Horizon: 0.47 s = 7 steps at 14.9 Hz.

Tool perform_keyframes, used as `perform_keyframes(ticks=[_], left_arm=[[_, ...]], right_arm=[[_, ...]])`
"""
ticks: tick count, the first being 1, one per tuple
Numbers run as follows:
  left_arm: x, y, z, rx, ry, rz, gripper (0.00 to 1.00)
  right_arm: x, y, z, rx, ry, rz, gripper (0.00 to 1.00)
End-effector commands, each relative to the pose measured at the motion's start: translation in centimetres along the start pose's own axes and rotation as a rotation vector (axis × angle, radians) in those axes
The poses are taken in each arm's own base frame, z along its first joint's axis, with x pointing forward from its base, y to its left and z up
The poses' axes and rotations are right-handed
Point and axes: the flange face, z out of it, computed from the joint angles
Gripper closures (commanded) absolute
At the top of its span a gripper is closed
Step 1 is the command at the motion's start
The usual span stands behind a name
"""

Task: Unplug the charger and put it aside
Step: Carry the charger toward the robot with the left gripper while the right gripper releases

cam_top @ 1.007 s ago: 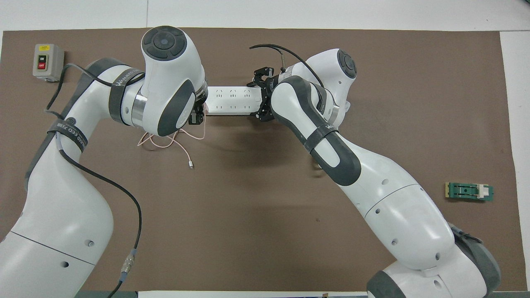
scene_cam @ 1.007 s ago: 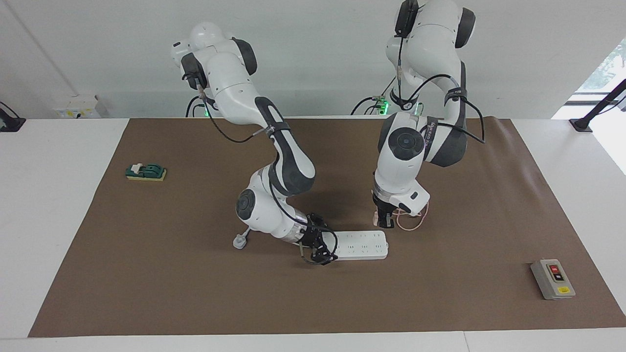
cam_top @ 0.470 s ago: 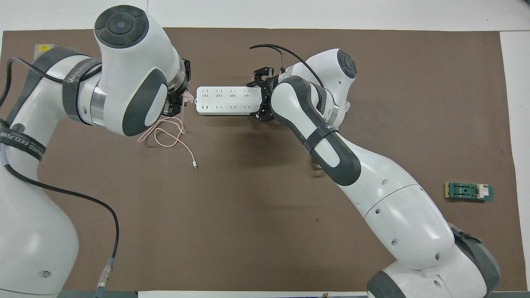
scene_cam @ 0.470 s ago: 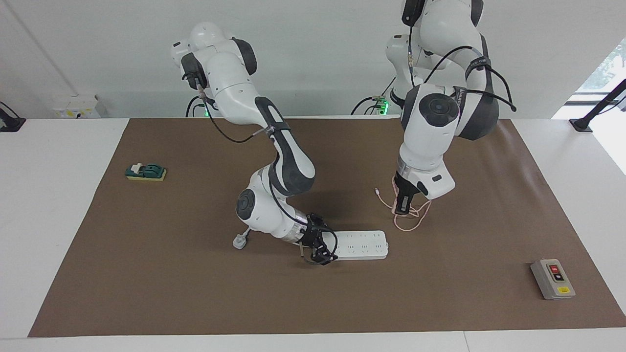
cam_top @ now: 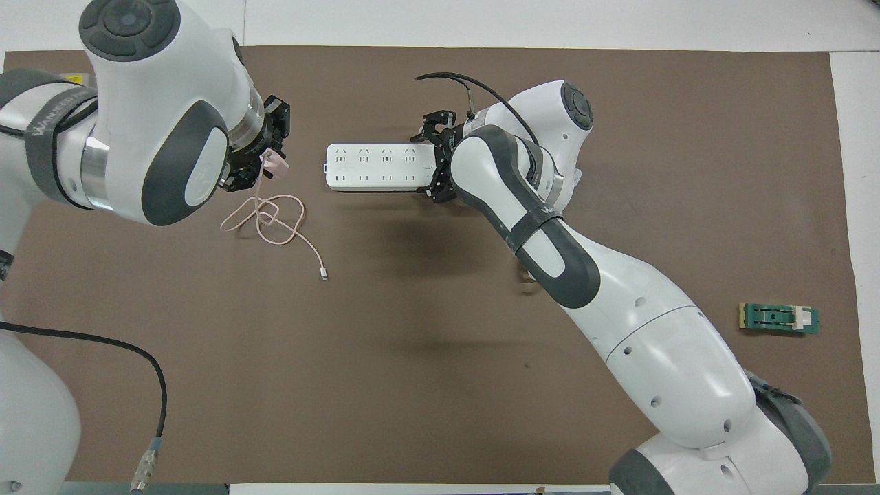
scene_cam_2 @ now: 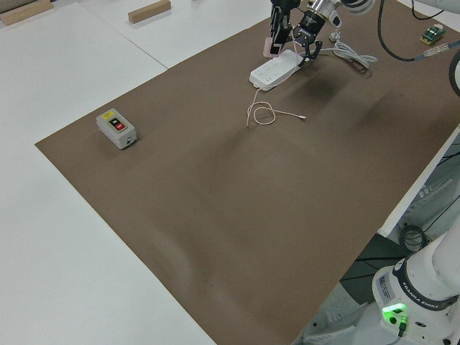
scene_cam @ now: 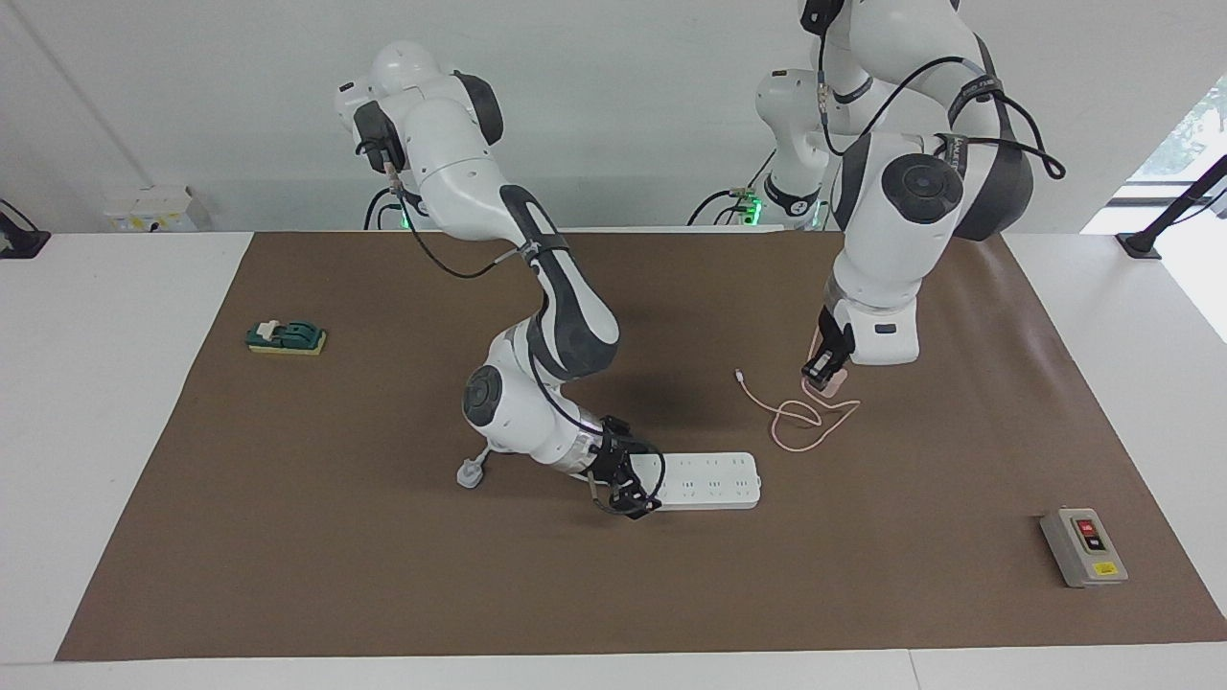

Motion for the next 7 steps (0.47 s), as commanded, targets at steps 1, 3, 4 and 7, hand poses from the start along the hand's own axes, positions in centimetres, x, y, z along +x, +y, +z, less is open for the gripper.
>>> perform_keyframes(ticks=[1, 3, 4, 7], left_arm=[[-0.4, -6.2, 1.2, 0.016, -0.031, 0.194, 1.0], [0.9, -9.7, 2.1, 0.009, -0.036, 0.286, 1.0], [1.6, -10.9, 3.0, -0.006, -0.03, 0.312, 1.0], [2.2, -14.6, 6.7, -0.055, 0.047, 0.378, 1.0]], right_arm=[[-0.9, -1.3, -4.0, 0.059, 0.062, -0.095, 0.0], [-2.0, -0.9, -5.4, 0.054, 0.096, -0.148, 0.0], [-2.2, -0.6, -6.0, 0.046, 0.122, -0.205, 0.0], [-3.3, 0.7, -8.4, -0.006, 0.176, -0.362, 0.0]])
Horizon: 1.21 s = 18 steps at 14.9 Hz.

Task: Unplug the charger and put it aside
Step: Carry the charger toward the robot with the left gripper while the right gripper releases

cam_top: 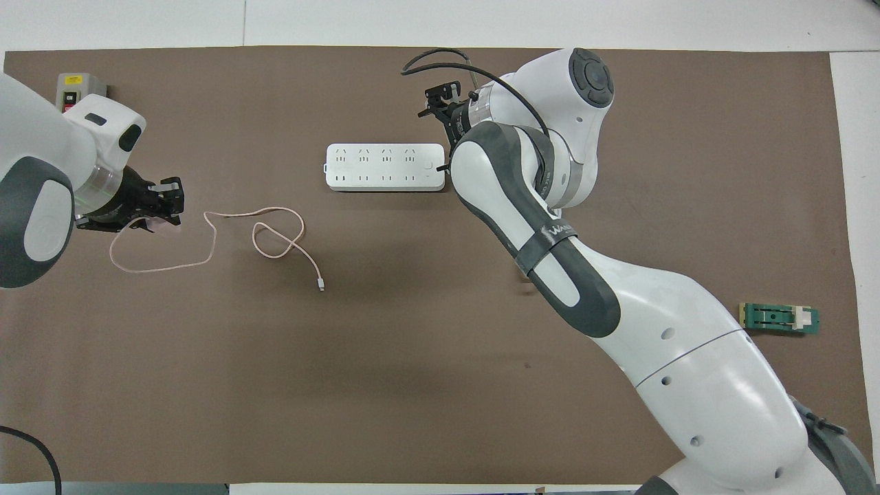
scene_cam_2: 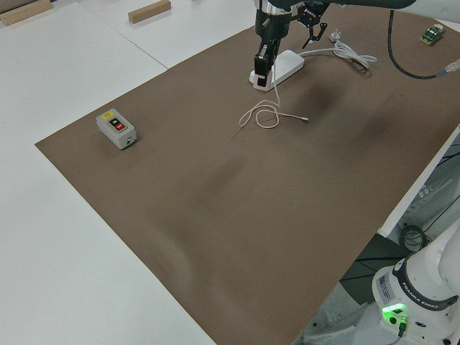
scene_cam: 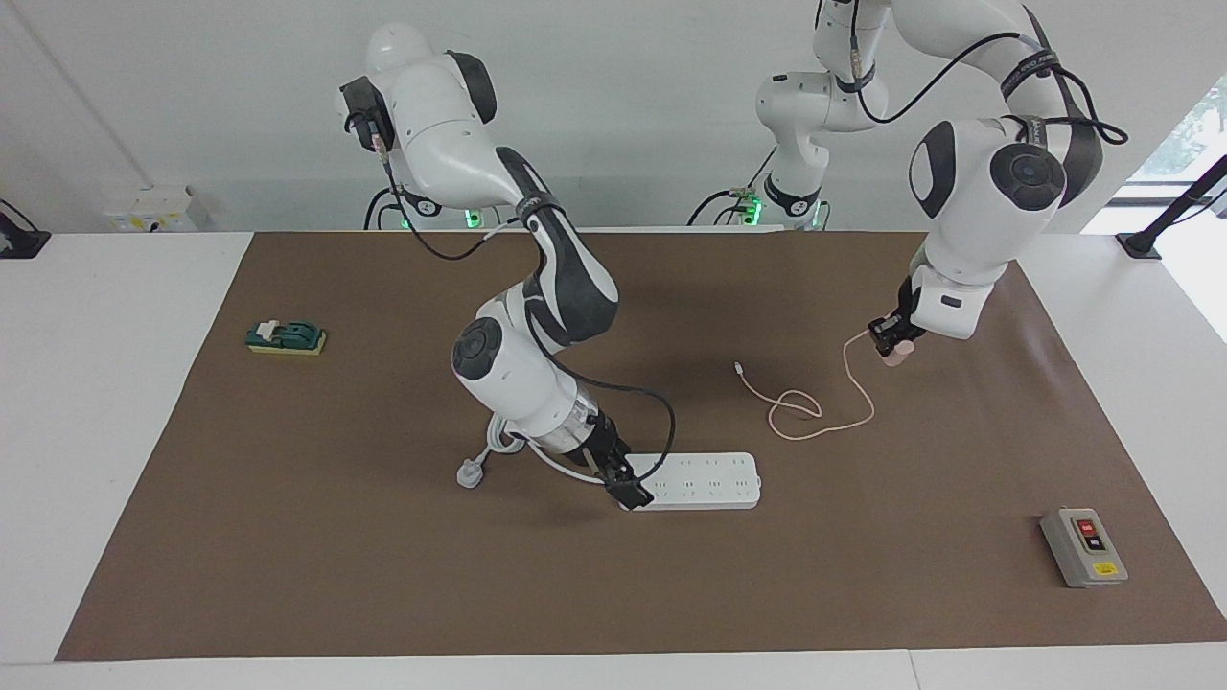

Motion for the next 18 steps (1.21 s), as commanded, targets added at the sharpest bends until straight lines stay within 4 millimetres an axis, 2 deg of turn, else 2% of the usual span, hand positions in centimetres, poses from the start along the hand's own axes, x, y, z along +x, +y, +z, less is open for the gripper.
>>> perform_keyframes(ticks=[1, 2, 4, 6, 7, 9, 11, 13, 15, 18], left_arm=[[-2.3, -3.8, 3.4, -0.04, 0.065, 0.072, 1.0], [-2.6, -6.4, 4.8, -0.11, 0.062, 0.109, 1.0], [-3.1, -7.9, 6.2, -0.172, 0.073, 0.118, 1.0], [-3.4, -8.9, 7.0, -0.192, 0.099, 0.095, 0.29], [-3.4, -8.8, 7.0, -0.192, 0.098, 0.105, 0.02], [-3.4, -8.8, 7.0, -0.191, 0.092, 0.117, 0.0], [-3.3, -8.8, 6.3, -0.193, 0.072, 0.132, 0.0], [-2.6, -8.8, 3.9, -0.191, 0.031, 0.146, 0.0], [-2.2, -8.9, 1.5, -0.193, 0.026, 0.152, 0.0], [-2.1, -9.1, -2.6, -0.197, 0.031, 0.16, 0.0]], right_arm=[[-0.4, 1.9, -2.9, -0.067, 0.045, -0.179, 0.0], [0.4, 2.7, -4.5, -0.187, 0.114, -0.448, 0.0], [2.1, 3.4, -6.4, -0.304, 0.168, -0.656, 0.0], [4.5, 4.3, -9.1, -0.391, 0.172, -0.769, 0.0], [5.8, 5.1, -10.7, -0.412, 0.156, -0.797, 0.0], [8.8, 7.0, -13.6, -0.427, 0.138, -0.852, 0.0], [10.2, 8.8, -16.0, -0.447, 0.128, -0.923, 0.0], [11.3, 10.2, -18.4, -0.485, 0.147, -0.946, 0.0], [11.4, 10.9, -19.8, -0.509, 0.137, -0.968, 0.0], [11.8, 11.9, -23.2, -0.55, 0.129, -0.971, 0.0]])
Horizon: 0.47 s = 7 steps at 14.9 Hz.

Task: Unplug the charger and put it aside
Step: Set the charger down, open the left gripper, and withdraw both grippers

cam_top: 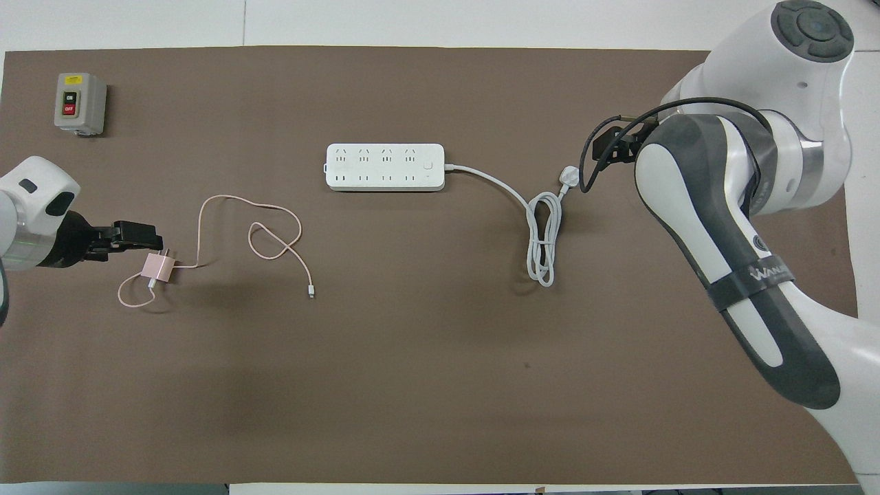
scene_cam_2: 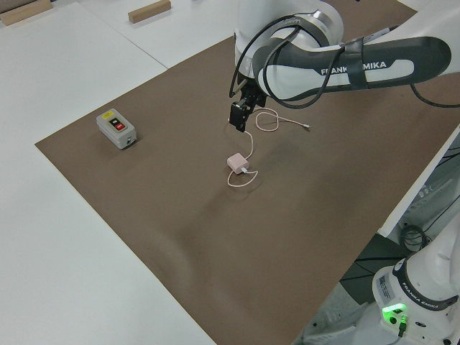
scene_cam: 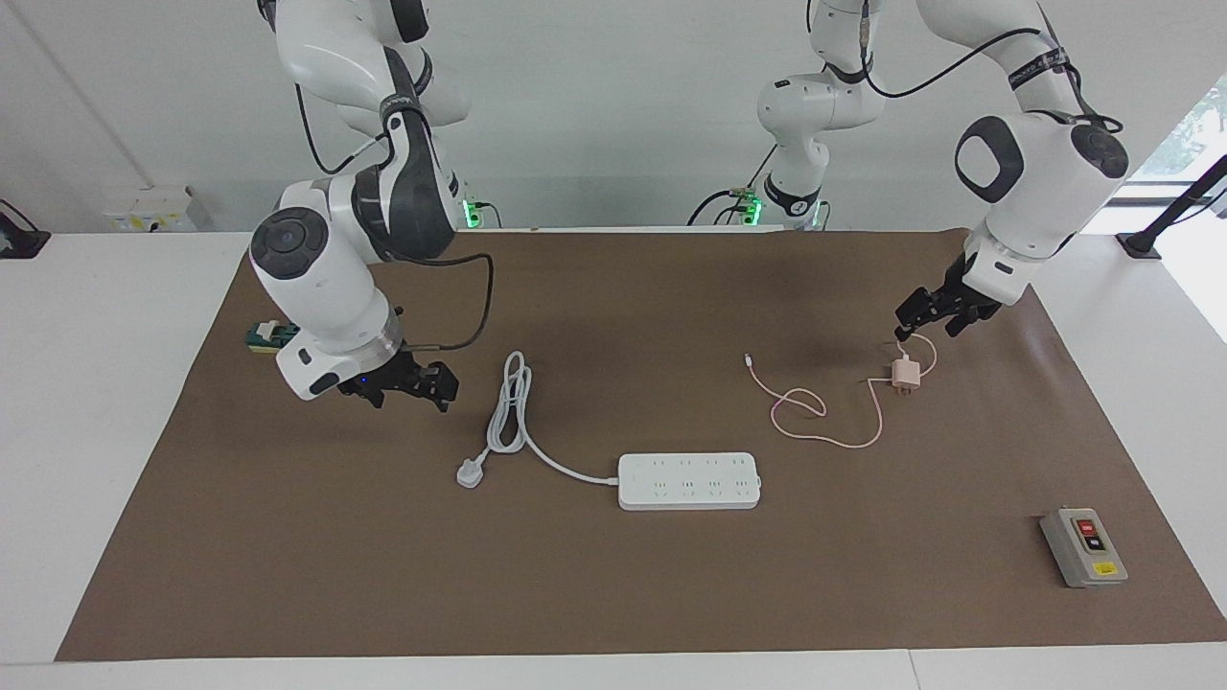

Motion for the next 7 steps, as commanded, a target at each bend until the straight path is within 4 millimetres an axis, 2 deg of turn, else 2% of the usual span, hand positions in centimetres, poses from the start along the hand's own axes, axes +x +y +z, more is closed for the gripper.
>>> perform_keyframes(ticks=[1, 4, 7], left_arm=[[0.0, 0.2, -4.2, -0.007, -0.009, 0.02, 0.0], [-0.7, 0.6, -9.1, 0.044, -0.055, 0.028, 0.0], [-1.9, 1.0, -13.0, 0.09, -0.093, 0.021, 0.0]], right_arm=[[-1.9, 2.3, -2.2, -0.021, -0.021, -0.044, 0.0], [-3.6, 3.5, -4.9, -0.053, -0.037, -0.054, 0.0], [-5.1, 4.0, -8.0, -0.052, 0.003, -0.05, 0.0]])
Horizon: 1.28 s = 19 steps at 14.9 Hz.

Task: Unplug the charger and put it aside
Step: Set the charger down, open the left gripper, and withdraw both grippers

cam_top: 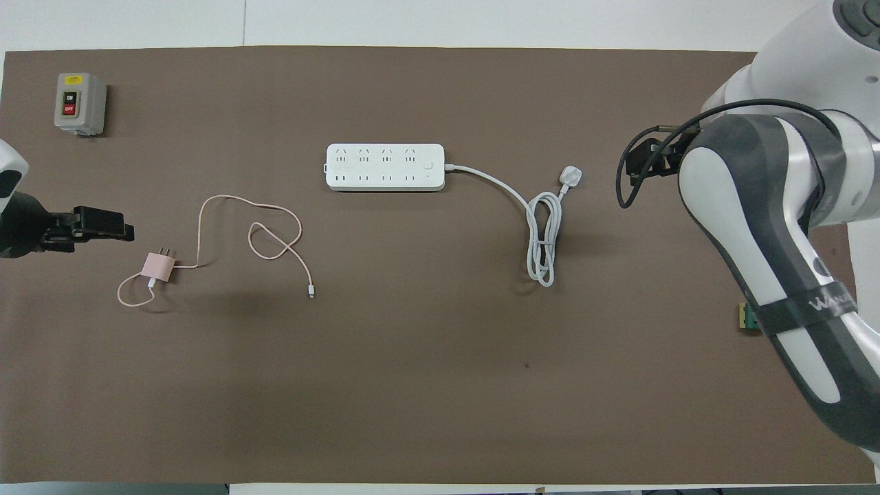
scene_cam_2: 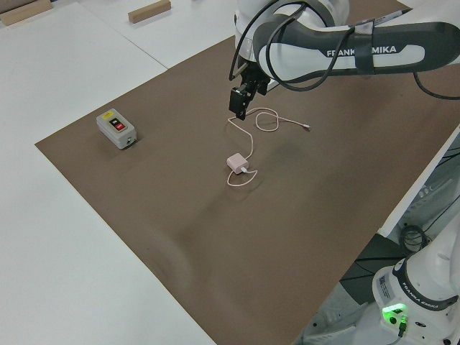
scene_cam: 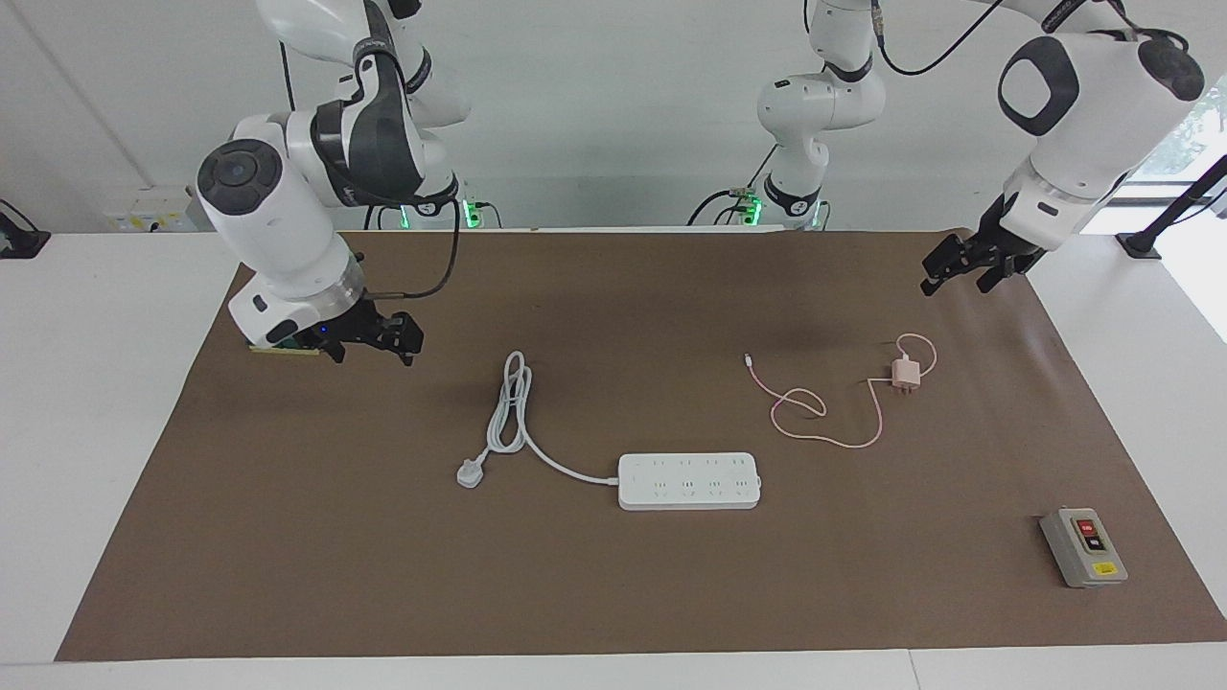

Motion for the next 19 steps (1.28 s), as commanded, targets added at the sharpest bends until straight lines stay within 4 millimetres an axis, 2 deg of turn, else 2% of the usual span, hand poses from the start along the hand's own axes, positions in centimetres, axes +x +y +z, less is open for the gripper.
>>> perform_keyframes(ticks=[1, 3, 5, 9, 13, 15, 18, 19], left_arm=[[-1.6, 0.1, -4.0, 0.065, -0.03, -0.013, 0.0], [-2.3, 0.5, -5.5, 0.084, -0.007, -0.005, 0.0], [-3.2, 0.7, -6.5, 0.085, 0.003, -0.003, 0.0], [-3.3, 0.9, -6.4, 0.085, 0.007, -0.005, 0.0], [-3.1, 1.0, -6.6, 0.087, -0.001, 0.001, 0.0], [-2.6, 0.9, -7.3, 0.084, -0.004, -0.002, 0.0], [-0.7, 1.1, -7.8, 0.077, -0.04, 0.001, 0.0], [-0.6, 1.3, -8.1, 0.076, -0.038, 0.004, 0.0]], right_arm=[[-2.4, 1.1, -2.9, -0.016, 0.037, -0.021, 0.0], [-3.3, 2.1, -4.3, -0.015, 0.038, -0.012, 0.0], [-3.7, 2.3, -5.0, -0.015, 0.049, -0.012, 0.0], [-5.5, 2.5, -6.4, -0.02, 0.019, -0.01, 0.0], [-5.6, 3.4, -6.7, -0.019, 0.02, -0.033, 0.0], [-5.8, 3.4, -7.3, -0.018, 0.03, -0.043, 0.0], [-7.2, 3.7, -8.8, -0.018, 0.032, -0.046, 0.0], [-7.5, 3.9, -9.2, -0.018, 0.035, -0.043, 0.0]])
